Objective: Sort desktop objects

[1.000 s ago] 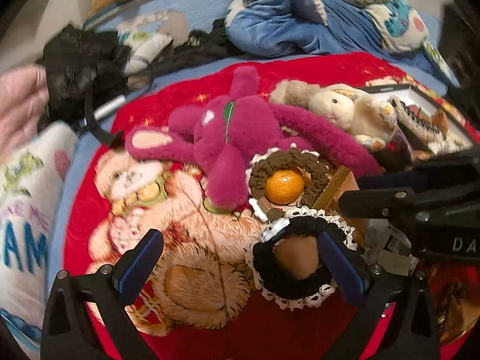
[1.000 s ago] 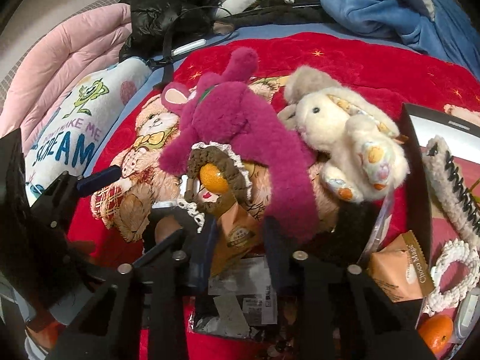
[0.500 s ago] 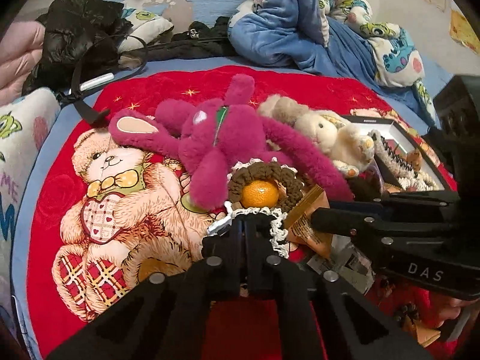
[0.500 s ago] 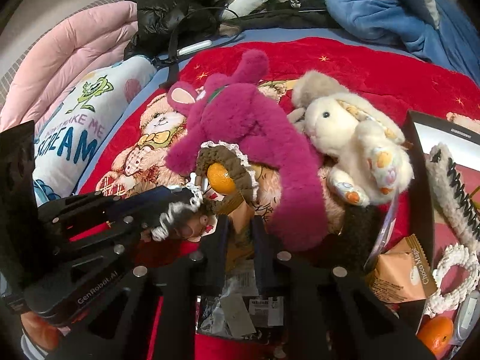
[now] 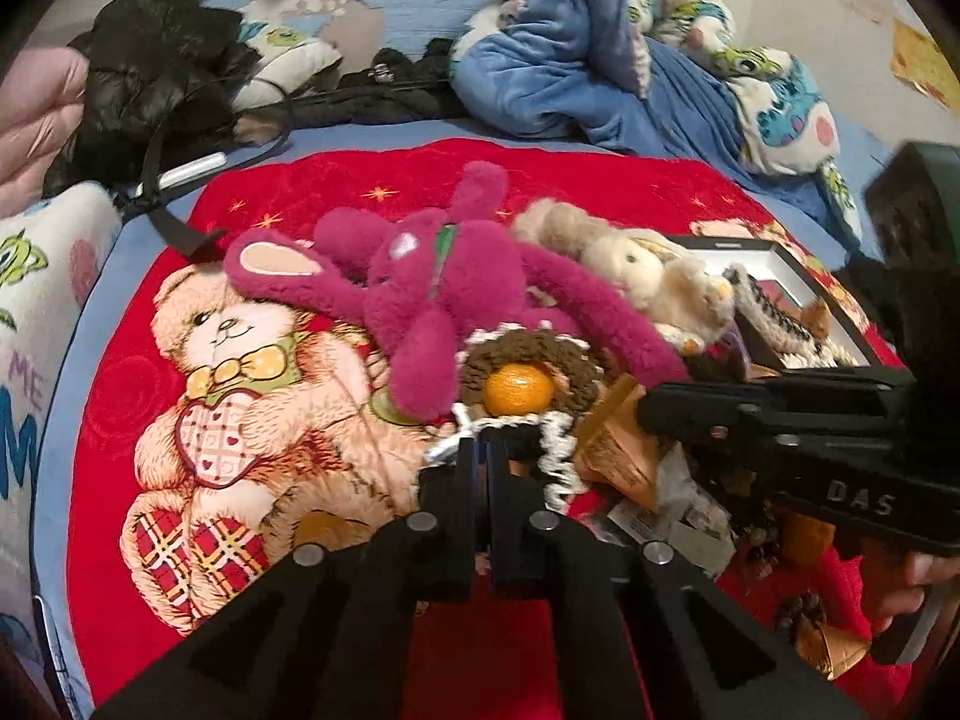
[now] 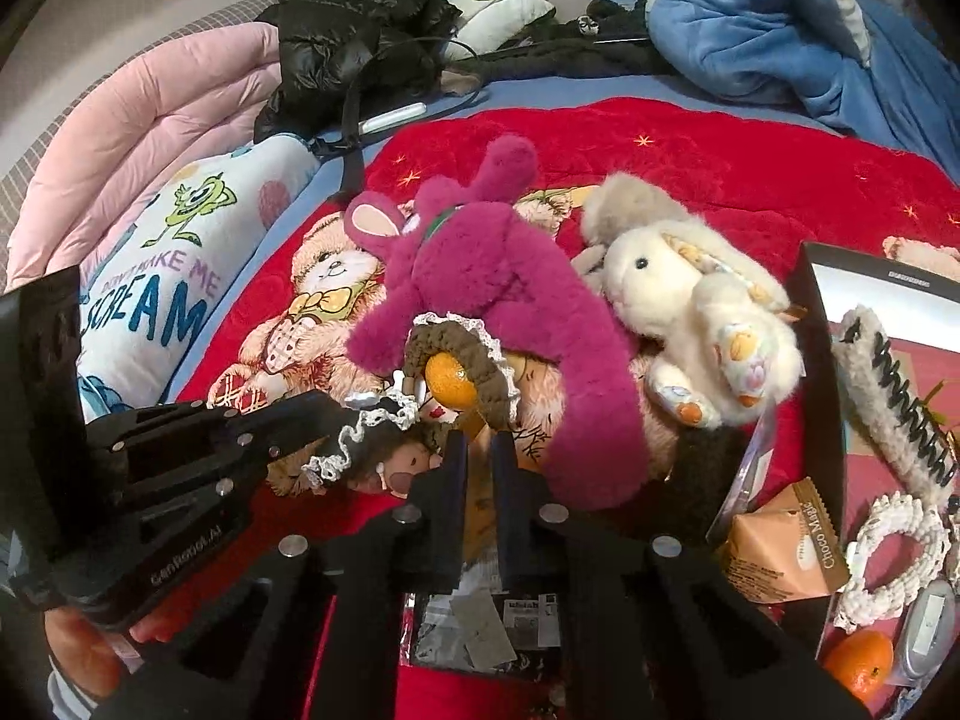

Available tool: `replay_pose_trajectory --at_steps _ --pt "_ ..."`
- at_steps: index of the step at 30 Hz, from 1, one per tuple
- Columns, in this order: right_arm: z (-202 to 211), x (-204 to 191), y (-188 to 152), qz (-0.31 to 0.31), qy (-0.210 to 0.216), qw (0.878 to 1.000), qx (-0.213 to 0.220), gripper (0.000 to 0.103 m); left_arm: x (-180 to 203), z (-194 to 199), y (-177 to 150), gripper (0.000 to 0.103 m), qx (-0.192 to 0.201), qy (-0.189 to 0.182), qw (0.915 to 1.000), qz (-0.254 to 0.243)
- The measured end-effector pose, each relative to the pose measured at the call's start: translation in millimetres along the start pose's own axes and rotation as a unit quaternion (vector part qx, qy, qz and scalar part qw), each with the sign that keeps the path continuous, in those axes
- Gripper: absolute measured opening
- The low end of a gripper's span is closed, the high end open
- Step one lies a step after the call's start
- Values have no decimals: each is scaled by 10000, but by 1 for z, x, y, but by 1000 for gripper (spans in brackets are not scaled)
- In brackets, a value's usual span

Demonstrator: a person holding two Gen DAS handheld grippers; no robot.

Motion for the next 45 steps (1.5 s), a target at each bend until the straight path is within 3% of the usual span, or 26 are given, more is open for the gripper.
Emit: replay_pose_trajectory --at_steps 4,5,9,13,16,18,22,30,40,42,43,45 --pt "-4 1 -1 -41 93 9999 -87 9 13 1 -3 48 138 419 9987 -245" --pt "-5 1 -1 -56 117 9999 -104 10 14 1 -3 50 168 423 9986 -285" --pt "-5 1 -1 -83 193 9997 -131 14 19 -2 -6 50 157 579 9974 -399" --pt "-9 4 -3 -164 216 9994 -194 15 23 -6 -10 50 109 480 9973 -551" --pt "-9 4 -3 -189 185 9994 -208 22 27 -11 -12 51 49 403 9972 -635" --pt "-12 5 -4 -176 134 9994 -273 33 28 -15 -14 53 28 455 9965 -697" --pt "-24 7 -6 -189 132 9990 -395 36 28 -19 -15 58 -16 344 9969 -704" --pt "-25 9 -7 -221 155 9989 -382 34 19 -33 -20 57 -146 450 9976 -514" --pt "-24 8 -8 -124 138 9992 -348 28 15 -28 -25 49 -74 307 9987 -396" --pt "-24 8 -7 -119 129 9992 -349 28 14 -26 -27 43 -68 297 9988 -381" --pt "-24 8 -7 -118 127 9992 -348 28 13 -25 -29 36 -69 347 9987 -370" --pt "-23 8 -7 -140 139 9992 -352 28 11 -22 -32 36 -41 252 9992 -302"
Point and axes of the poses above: each gripper's, at about its wrist camera, not at the fingertips, and z roughly against the way its jaws point, x to its right, y to its top, the point moved 3 cm from there along -z, roughly the way its jaws point, and after that the axes turned 13 degrees about -x, right-handed, at the moved point
